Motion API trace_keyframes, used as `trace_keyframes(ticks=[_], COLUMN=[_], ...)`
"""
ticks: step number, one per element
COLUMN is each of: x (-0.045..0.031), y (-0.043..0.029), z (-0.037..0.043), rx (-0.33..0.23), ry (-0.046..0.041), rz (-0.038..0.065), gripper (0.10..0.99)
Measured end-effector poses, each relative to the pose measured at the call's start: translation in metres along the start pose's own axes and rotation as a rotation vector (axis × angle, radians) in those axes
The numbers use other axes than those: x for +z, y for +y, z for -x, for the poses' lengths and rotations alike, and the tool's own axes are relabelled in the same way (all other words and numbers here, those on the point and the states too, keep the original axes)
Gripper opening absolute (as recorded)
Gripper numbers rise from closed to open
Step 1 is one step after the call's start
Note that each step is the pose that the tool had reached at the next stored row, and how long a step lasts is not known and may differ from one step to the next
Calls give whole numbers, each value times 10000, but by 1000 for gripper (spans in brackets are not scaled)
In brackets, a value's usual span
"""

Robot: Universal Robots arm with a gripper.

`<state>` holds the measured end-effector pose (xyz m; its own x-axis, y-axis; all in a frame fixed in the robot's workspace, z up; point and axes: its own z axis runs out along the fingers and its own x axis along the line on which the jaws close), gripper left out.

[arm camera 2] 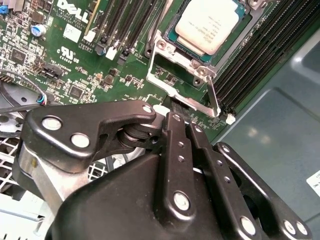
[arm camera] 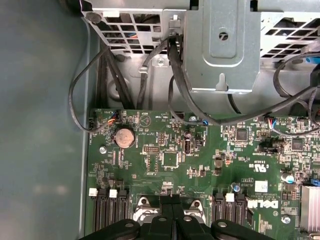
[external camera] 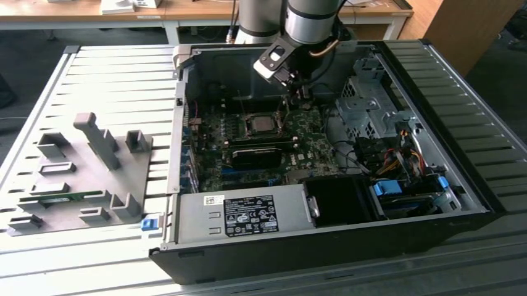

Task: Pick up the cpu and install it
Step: 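Close the cpu cover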

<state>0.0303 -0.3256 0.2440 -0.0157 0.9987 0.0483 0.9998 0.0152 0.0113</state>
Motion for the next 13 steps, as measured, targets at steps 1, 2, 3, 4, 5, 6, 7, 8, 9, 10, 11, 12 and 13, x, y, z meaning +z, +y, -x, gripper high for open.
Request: trace_keyframes(ticks=[1, 2, 3, 4, 5, 6, 7, 8, 9, 10, 11, 12, 13], x=[0, 0, 0, 1, 1, 1, 1, 1, 2, 2, 3, 3, 3], y=[-6, -11, -17, -21, -24, -27, -30, -34, -38, -43, -47, -52, -59], z=[0, 0, 0, 0, 0, 0, 0, 0, -1, -1, -1, -1, -1], rx=[0, 0, 0, 0, 0, 1, 0, 1, 0, 0, 0, 0, 0], ry=[0, 1, 1, 1, 1, 1, 1, 0, 1, 0, 1, 1, 1], rz=[0, 0, 0, 0, 0, 0, 0, 0, 0, 0, 0, 0, 0], gripper=[106, 106, 106, 106, 106, 106, 106, 106, 106, 106, 106, 106, 106])
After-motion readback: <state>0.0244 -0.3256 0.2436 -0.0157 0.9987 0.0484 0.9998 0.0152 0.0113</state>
